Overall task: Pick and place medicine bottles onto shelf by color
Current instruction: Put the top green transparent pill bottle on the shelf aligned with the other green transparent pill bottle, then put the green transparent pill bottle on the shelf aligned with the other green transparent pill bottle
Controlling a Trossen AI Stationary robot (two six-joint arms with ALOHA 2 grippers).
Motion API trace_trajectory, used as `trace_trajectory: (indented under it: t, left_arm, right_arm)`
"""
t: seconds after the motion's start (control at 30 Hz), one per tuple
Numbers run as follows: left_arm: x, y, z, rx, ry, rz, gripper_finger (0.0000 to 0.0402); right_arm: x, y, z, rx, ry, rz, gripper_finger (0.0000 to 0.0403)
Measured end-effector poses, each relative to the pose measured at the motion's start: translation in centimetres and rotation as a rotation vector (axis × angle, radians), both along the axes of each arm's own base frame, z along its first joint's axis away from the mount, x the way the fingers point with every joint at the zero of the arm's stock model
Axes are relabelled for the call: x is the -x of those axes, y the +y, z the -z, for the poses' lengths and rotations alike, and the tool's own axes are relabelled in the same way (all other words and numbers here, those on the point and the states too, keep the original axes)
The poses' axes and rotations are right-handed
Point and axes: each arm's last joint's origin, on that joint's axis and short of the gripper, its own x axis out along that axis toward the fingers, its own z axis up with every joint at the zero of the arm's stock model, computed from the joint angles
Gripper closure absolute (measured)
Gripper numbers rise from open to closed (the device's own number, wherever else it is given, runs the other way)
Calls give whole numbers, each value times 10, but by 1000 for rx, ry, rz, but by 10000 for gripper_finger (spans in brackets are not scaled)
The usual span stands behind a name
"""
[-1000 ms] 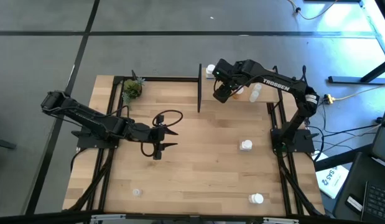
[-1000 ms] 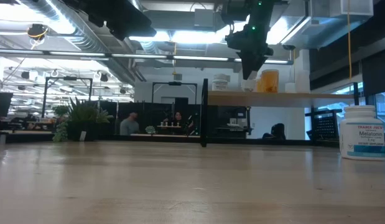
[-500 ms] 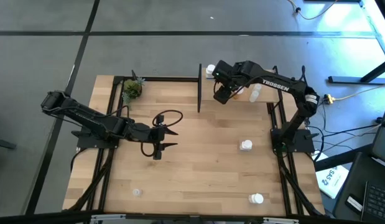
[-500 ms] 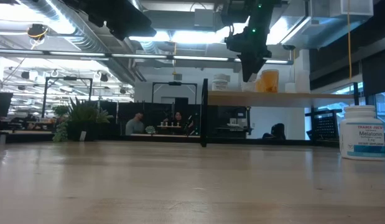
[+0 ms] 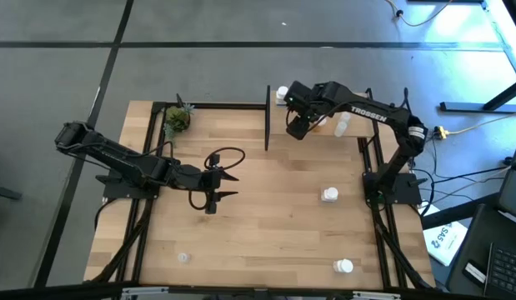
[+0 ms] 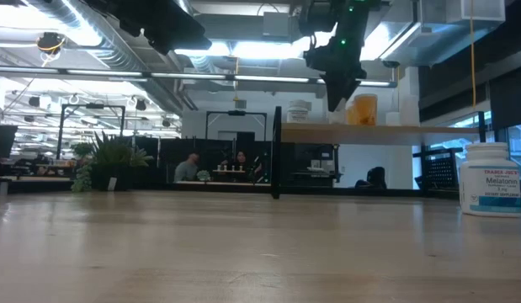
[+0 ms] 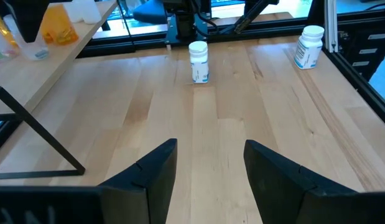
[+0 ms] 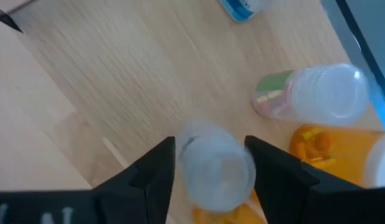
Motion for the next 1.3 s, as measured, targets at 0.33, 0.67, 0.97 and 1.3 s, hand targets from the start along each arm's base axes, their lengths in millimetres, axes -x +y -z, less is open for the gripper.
trace_trajectory:
  t: [0.33,0.67,0.97,1.3]
  left_arm:
    - [0,0,0,0,0,0,221]
    - [0,0,0,0,0,1,221]
    - [0,0,0,0,0,1,221]
    - [0,0,0,0,0,0,221]
  right_arm:
    - [0,-1,-1,45,22,-6,190]
    - [0,-2,-2,63,36,-34,189]
    - [1,-3,-3,105,49,-19,189]
    - [-1,2,-28,120,-24,-37,189]
